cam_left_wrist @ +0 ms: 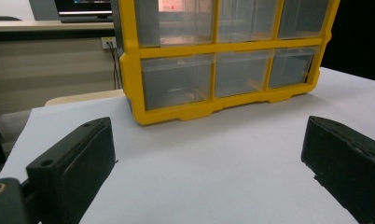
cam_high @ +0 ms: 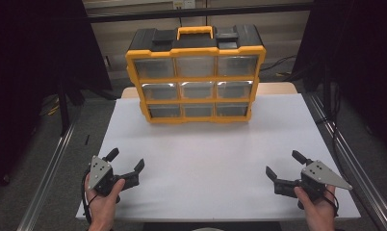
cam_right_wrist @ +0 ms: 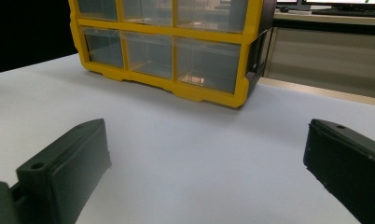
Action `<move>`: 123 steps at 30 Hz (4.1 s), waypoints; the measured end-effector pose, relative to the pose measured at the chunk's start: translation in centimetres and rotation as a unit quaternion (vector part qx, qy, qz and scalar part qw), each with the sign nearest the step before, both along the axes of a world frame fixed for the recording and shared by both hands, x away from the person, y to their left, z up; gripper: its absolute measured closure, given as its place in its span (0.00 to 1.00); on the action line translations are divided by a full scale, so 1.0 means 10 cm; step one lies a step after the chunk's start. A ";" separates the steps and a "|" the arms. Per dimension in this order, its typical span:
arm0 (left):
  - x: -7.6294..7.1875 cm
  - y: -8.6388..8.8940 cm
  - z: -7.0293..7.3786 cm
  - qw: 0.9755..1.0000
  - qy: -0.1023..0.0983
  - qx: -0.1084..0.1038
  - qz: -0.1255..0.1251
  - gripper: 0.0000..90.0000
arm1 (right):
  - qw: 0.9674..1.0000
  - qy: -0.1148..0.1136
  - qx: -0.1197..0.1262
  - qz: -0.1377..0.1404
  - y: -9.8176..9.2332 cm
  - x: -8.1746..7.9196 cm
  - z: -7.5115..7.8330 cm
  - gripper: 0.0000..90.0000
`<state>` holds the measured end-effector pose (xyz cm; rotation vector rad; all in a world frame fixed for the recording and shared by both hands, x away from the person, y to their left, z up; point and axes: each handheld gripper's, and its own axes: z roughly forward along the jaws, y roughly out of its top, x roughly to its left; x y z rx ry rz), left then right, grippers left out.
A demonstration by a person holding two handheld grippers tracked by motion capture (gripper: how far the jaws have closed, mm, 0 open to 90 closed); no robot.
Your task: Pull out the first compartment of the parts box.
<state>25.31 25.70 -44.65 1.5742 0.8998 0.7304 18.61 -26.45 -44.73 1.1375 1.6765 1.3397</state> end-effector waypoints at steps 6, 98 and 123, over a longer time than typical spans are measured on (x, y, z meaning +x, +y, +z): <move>-0.03 -0.03 0.00 1.000 -0.001 0.008 0.002 0.04 | 1.000 0.006 0.004 0.003 0.01 0.00 -0.01 0.00; 1.06 -0.66 1.30 0.900 -0.270 0.343 -0.010 0.05 | 0.999 0.021 0.021 0.026 0.07 -0.01 -0.02 0.01; 1.44 -0.77 1.32 0.765 -0.330 0.550 0.058 0.10 | 0.999 0.021 0.023 0.028 0.07 -0.02 -0.02 0.00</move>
